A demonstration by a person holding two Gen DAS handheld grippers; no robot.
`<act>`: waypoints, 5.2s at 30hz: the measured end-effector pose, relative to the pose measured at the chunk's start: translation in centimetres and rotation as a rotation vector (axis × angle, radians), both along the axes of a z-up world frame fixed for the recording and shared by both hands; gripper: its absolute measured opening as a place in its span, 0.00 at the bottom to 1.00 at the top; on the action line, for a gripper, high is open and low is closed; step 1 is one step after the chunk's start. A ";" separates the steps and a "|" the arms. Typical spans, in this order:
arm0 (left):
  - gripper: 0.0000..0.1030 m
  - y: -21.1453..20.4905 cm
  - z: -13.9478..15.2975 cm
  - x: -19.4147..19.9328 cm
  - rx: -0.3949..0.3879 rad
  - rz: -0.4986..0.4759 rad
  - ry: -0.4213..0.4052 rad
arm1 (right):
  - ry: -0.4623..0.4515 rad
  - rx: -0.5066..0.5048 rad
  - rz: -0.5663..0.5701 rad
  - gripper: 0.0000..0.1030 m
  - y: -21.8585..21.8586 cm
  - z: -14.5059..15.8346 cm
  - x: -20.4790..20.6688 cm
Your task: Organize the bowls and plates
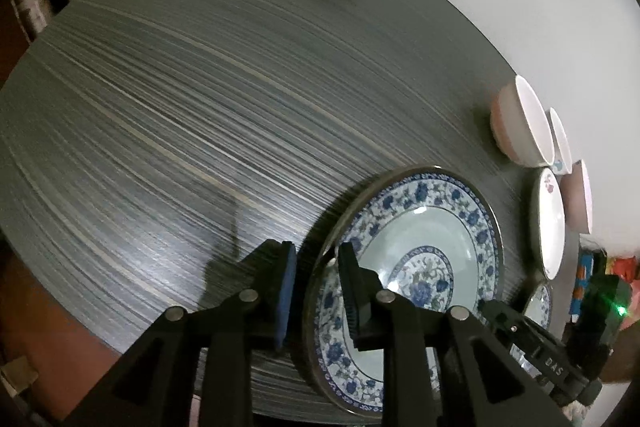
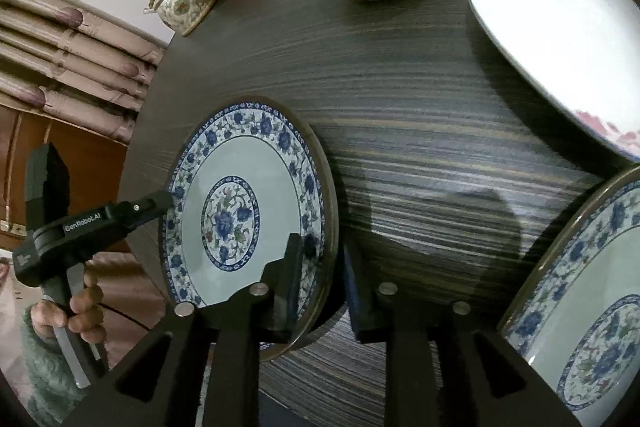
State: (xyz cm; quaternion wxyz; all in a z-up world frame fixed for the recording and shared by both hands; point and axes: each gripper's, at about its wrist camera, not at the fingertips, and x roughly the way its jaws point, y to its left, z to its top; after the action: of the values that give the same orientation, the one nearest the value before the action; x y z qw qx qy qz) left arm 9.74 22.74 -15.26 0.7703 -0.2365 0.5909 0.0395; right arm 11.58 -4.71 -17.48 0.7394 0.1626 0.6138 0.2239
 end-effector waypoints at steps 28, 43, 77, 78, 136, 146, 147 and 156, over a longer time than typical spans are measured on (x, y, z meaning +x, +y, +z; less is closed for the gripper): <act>0.32 -10.1 4.5 -3.0 0.094 -0.158 -0.086 | -0.184 -0.245 -0.011 0.26 -3.0 3.7 -3.4; 0.34 -20.6 4.7 -4.3 0.049 -0.345 -0.130 | -0.199 -0.265 -0.116 0.26 -10.4 5.5 -7.3; 0.47 -27.7 0.4 -3.4 -0.183 -0.447 -0.062 | -0.038 0.120 -0.266 0.35 -29.6 1.2 -11.2; 0.47 -27.7 0.3 -3.3 -0.187 -0.442 -0.057 | -0.027 0.135 -0.259 0.35 -29.6 0.8 -11.0; 0.17 -26.3 -0.2 -2.8 -0.143 -0.457 -0.053 | -0.020 0.148 -0.232 0.12 -27.4 -1.0 -9.2; 0.17 -22.3 2.5 -3.2 -0.117 -0.398 -0.118 | -0.061 0.148 -0.174 0.12 -24.3 1.4 -8.5; 0.17 -21.7 2.7 -3.3 -0.115 -0.388 -0.122 | -0.065 0.148 -0.165 0.12 -23.8 1.7 -8.3; 0.17 -15.1 5.3 -3.1 -0.056 -0.282 -0.170 | -0.091 0.164 -0.069 0.12 -17.8 3.2 -5.5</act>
State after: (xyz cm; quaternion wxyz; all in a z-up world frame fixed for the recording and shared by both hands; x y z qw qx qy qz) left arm 6.68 7.64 -9.92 0.8084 -0.1750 0.5520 -0.1058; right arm 6.09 -22.47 -14.28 0.7579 0.2334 0.5532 0.2550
